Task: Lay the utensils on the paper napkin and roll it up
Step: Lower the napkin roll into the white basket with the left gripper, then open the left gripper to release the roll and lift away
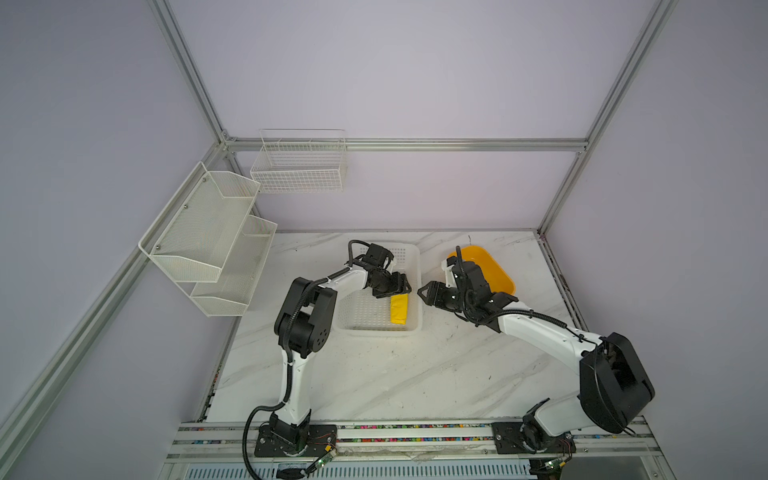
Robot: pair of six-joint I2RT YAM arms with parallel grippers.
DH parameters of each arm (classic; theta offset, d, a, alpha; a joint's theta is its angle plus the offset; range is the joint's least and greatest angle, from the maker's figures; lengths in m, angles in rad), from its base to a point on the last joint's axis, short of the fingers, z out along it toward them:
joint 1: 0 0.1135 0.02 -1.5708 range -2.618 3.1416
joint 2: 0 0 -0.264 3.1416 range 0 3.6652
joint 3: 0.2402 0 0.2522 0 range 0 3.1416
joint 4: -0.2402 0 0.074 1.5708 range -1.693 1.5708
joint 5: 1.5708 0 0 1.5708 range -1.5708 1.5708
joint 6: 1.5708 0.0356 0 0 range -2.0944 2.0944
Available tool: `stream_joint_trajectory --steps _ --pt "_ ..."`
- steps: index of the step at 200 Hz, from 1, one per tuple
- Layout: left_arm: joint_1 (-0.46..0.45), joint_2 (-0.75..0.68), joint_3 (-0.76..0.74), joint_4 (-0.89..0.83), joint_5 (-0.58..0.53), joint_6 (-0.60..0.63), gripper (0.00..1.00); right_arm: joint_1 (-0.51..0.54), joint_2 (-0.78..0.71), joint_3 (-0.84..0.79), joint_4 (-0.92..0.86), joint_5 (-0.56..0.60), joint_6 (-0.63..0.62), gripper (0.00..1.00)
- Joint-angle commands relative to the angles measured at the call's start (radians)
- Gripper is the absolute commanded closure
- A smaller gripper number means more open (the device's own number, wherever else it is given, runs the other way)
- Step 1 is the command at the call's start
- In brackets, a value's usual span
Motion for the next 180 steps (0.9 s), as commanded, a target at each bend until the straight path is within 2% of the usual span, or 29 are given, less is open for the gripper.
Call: stream_joint_trajectory --steps 1,20,41,58,90,119,180 --pt "0.004 -0.083 0.063 -0.073 -0.134 0.032 0.24 0.003 -0.014 0.028 0.002 -0.002 -0.008 0.42" --pt "0.005 -0.100 0.055 -0.086 -0.184 0.030 0.23 0.003 -0.017 0.024 0.006 -0.004 -0.009 0.42" --pt "0.005 -0.091 0.059 -0.093 -0.189 0.024 0.25 0.003 -0.019 0.022 0.006 -0.004 -0.010 0.42" --pt "0.006 -0.068 0.068 -0.092 -0.181 0.012 0.30 0.003 -0.018 0.021 0.005 -0.007 -0.009 0.42" --pt "0.011 -0.015 0.117 -0.087 -0.185 -0.020 0.47 0.003 -0.016 0.017 0.009 -0.021 -0.009 0.42" --pt "0.013 0.018 0.149 -0.072 -0.194 -0.037 0.50 0.003 0.003 0.025 0.009 -0.050 -0.011 0.42" --pt "0.020 0.049 0.122 -0.062 -0.232 -0.045 0.66 0.003 0.024 0.022 0.012 -0.068 -0.016 0.42"
